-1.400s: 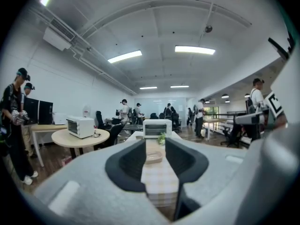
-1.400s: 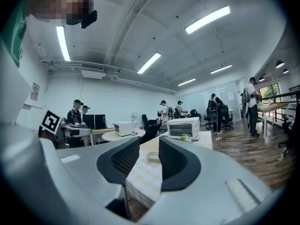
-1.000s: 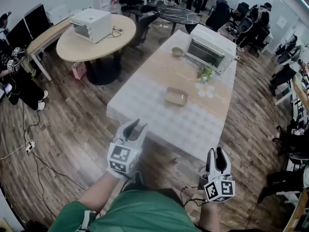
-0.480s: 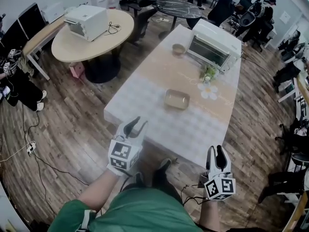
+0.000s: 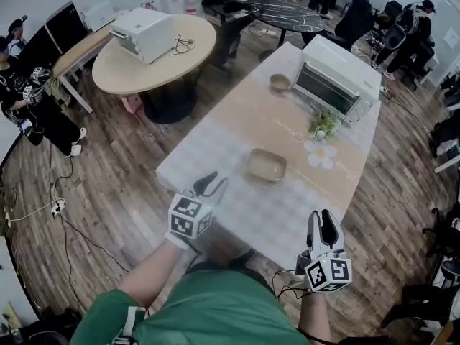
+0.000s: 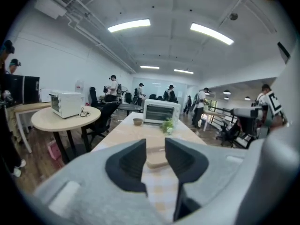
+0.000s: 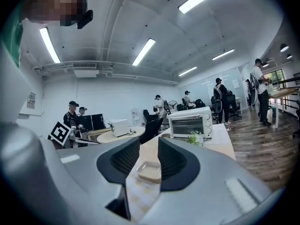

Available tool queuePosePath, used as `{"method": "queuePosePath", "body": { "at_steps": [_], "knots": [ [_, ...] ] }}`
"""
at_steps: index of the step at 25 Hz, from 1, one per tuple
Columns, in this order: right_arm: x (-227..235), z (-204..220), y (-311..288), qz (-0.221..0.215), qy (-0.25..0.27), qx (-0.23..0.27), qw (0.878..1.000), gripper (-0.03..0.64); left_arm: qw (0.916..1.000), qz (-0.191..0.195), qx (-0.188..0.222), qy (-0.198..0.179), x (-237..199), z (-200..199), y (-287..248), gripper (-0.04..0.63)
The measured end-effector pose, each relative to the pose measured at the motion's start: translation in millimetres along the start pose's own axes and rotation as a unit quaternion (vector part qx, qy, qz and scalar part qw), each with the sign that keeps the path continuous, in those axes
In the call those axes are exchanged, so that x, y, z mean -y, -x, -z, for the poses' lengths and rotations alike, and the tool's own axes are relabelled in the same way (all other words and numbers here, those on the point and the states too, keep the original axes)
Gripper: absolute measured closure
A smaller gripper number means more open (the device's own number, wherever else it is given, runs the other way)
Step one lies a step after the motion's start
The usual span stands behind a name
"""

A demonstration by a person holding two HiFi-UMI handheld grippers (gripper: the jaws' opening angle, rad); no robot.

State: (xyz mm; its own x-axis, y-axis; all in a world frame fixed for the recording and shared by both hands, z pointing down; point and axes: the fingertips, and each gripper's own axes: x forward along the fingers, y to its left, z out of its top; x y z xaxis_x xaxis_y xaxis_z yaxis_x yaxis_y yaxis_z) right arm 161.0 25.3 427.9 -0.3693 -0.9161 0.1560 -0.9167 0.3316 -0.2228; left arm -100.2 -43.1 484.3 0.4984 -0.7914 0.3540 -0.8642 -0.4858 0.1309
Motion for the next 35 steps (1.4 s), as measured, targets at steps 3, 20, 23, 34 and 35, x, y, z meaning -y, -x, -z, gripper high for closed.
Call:
{"method": "queuePosePath", "body": {
  "at_steps": [3, 20, 23, 34, 35],
  "knots": [
    [22.0, -1.0, -13.5, -0.009, -0.009, -0.005, 1.000, 0.506, 0.9992, 0.002, -0.033, 0.020, -4.3, 10.1, -27.8, 0.474],
    [95.9, 3.4, -61.1, 0.070, -0.061, -0.022, 0.995, 0.506, 0.9506, 0.118, -0.212, 0.194, -47.5, 80.5, -184.9, 0.479],
    [97.5, 6.2, -68.8, 0.091, -0.066, -0.023, 0.993, 0.506, 0.9361, 0.137, -0.239, 0.218, -53.9, 94.7, -208.9, 0.479],
    [108.1, 21.6, -80.2, 0.152, -0.087, -0.022, 0.984, 0.506, 0.8996, 0.164, -0.309, 0.262, -68.0, 139.4, -257.9, 0.480],
    [108.7, 22.3, -80.9, 0.153, -0.089, -0.020, 0.984, 0.506, 0.8975, 0.165, -0.311, 0.266, -68.4, 141.0, -260.0, 0.480]
  ]
}}
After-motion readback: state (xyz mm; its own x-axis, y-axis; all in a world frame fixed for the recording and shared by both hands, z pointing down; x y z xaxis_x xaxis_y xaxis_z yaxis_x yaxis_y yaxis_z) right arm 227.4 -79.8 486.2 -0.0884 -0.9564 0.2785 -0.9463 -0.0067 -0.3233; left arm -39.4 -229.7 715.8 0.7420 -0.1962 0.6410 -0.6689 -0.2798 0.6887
